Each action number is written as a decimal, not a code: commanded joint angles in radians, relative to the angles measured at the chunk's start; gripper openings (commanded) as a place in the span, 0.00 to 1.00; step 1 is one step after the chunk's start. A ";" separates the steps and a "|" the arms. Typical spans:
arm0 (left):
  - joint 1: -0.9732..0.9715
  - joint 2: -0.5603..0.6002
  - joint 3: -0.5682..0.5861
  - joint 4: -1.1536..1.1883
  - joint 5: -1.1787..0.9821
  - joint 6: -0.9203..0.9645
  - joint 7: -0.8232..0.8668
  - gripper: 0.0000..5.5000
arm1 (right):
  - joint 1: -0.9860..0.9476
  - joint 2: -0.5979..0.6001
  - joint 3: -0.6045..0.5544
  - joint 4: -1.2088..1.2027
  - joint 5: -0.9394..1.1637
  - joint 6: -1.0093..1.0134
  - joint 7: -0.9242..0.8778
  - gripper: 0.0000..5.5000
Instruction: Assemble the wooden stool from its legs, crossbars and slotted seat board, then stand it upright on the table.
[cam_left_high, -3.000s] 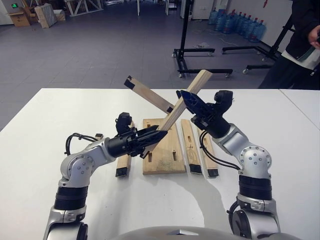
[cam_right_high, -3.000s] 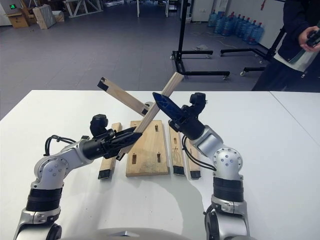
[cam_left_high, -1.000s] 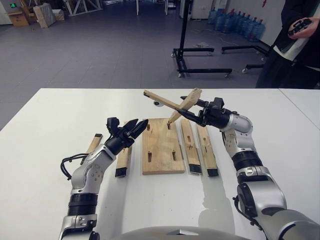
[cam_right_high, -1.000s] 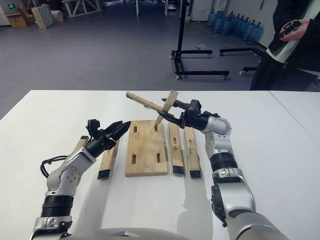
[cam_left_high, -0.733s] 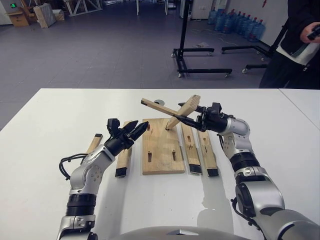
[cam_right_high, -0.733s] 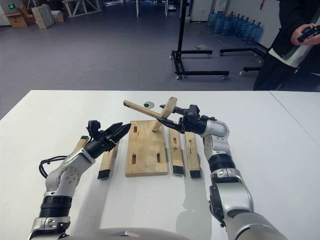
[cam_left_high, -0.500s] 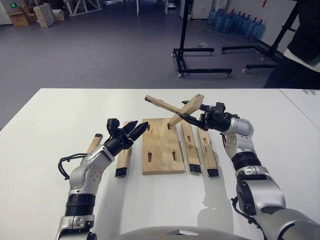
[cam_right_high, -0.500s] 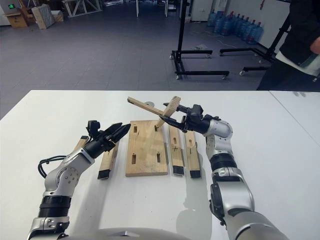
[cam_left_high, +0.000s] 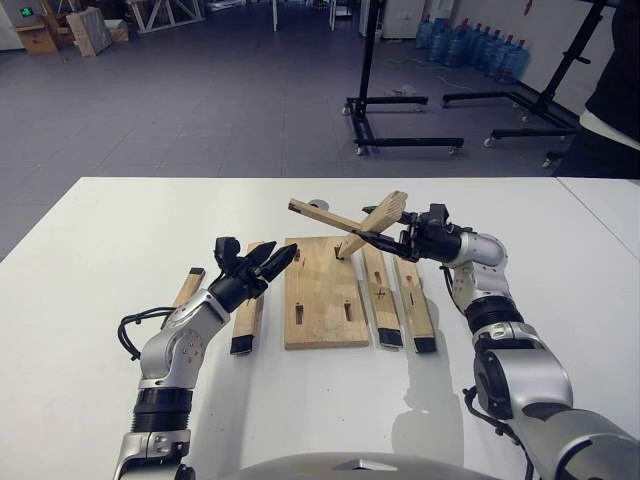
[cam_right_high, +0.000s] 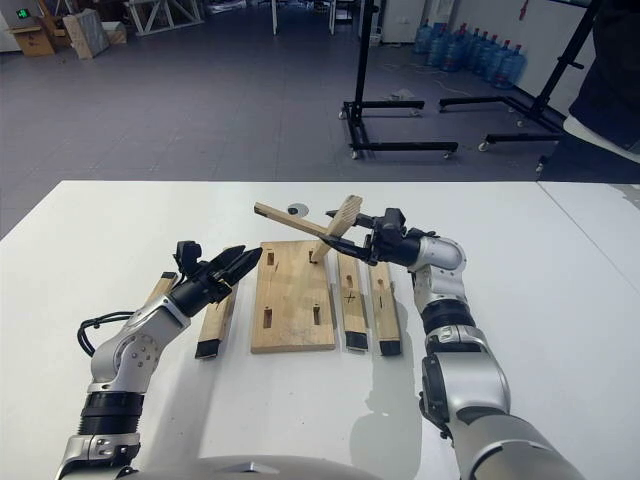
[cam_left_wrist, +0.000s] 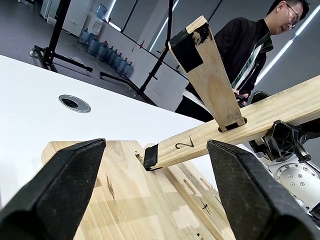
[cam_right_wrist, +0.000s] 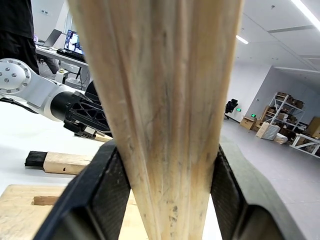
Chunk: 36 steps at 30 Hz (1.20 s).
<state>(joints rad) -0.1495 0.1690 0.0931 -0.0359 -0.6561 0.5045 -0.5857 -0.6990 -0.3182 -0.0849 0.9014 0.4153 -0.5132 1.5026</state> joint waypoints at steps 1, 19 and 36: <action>0.009 0.000 -0.005 -0.002 0.010 0.001 0.000 0.67 | -0.009 -0.002 0.032 0.045 -0.063 -0.040 0.017 0.37; 0.024 -0.023 -0.024 0.018 0.037 -0.049 -0.008 0.67 | 0.021 -0.198 0.322 -0.152 0.049 0.470 0.112 0.37; 0.101 -0.005 -0.094 0.012 0.165 -0.095 0.018 0.67 | -0.190 -0.362 0.686 -0.193 0.102 0.567 0.112 0.37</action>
<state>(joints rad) -0.0673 0.1460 0.0352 -0.0220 -0.5490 0.4211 -0.5844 -0.9172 -0.6754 0.5174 0.6821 0.6273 0.0001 1.5877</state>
